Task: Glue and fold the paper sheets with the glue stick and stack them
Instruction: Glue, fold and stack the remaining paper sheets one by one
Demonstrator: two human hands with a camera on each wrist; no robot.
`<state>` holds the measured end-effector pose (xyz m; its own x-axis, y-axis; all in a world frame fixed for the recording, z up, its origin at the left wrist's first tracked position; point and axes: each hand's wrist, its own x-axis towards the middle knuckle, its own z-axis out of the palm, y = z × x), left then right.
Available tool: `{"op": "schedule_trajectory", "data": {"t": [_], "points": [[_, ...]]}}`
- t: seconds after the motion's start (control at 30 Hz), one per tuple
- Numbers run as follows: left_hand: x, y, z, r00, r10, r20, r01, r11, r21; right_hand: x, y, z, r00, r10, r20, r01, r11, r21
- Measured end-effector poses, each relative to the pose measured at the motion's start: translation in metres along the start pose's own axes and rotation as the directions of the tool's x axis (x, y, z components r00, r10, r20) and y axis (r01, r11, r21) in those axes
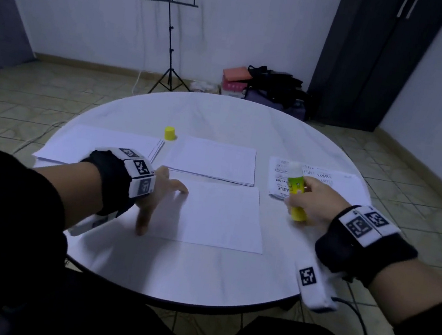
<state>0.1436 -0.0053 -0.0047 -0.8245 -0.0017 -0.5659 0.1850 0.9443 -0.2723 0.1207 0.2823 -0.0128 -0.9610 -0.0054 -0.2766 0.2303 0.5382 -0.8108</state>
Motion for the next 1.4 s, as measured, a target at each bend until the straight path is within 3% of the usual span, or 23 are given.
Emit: {"op": "schedule_trajectory", "data": {"t": [0.2,0.37,0.43,0.63,0.77,0.9,1.03,1.13,1.27,1.4], "points": [[0.003,0.006,-0.002,0.995,-0.041,0.087,0.043,0.999,-0.022,0.014,0.004,-0.006,1.0,-0.005,0.015,0.006,0.997,-0.071],[0.006,-0.001,0.002,0.995,0.0,0.1,0.01,0.995,-0.098,0.021,0.006,-0.006,0.999,0.033,-0.001,-0.033,0.998,-0.059],[0.007,-0.005,0.004,0.996,0.018,0.088,-0.007,0.992,-0.123,0.02,0.01,-0.004,0.999,0.044,-0.012,-0.045,0.988,-0.149],[0.008,-0.015,0.008,0.996,0.069,0.057,-0.062,0.991,-0.116,0.004,0.009,-0.003,0.979,0.183,-0.094,-0.197,0.965,-0.171],[0.009,-0.028,0.008,0.992,0.125,0.018,-0.121,0.98,-0.16,-0.017,-0.003,0.003,0.964,0.256,-0.07,-0.265,0.913,-0.311],[0.007,-0.045,0.008,0.978,0.206,-0.04,-0.209,0.94,-0.269,-0.037,-0.039,0.037,0.955,0.244,0.167,-0.133,0.858,-0.496],[0.005,-0.077,0.005,0.962,0.247,-0.118,-0.272,0.808,-0.523,-0.032,-0.103,0.093,0.945,0.121,0.305,0.111,0.758,-0.643],[0.011,-0.112,-0.002,0.973,0.15,-0.177,-0.223,0.817,-0.532,-0.01,-0.15,0.138,0.934,0.017,0.357,0.264,0.64,-0.722],[0.029,-0.163,-0.006,0.978,-0.094,-0.187,0.019,0.929,-0.369,0.031,-0.195,0.193,0.926,-0.113,0.36,0.37,0.457,-0.809],[0.063,-0.209,0.012,0.947,-0.298,-0.116,0.251,0.917,-0.309,0.068,-0.209,0.222,0.94,-0.152,0.305,0.34,0.447,-0.827]]}}
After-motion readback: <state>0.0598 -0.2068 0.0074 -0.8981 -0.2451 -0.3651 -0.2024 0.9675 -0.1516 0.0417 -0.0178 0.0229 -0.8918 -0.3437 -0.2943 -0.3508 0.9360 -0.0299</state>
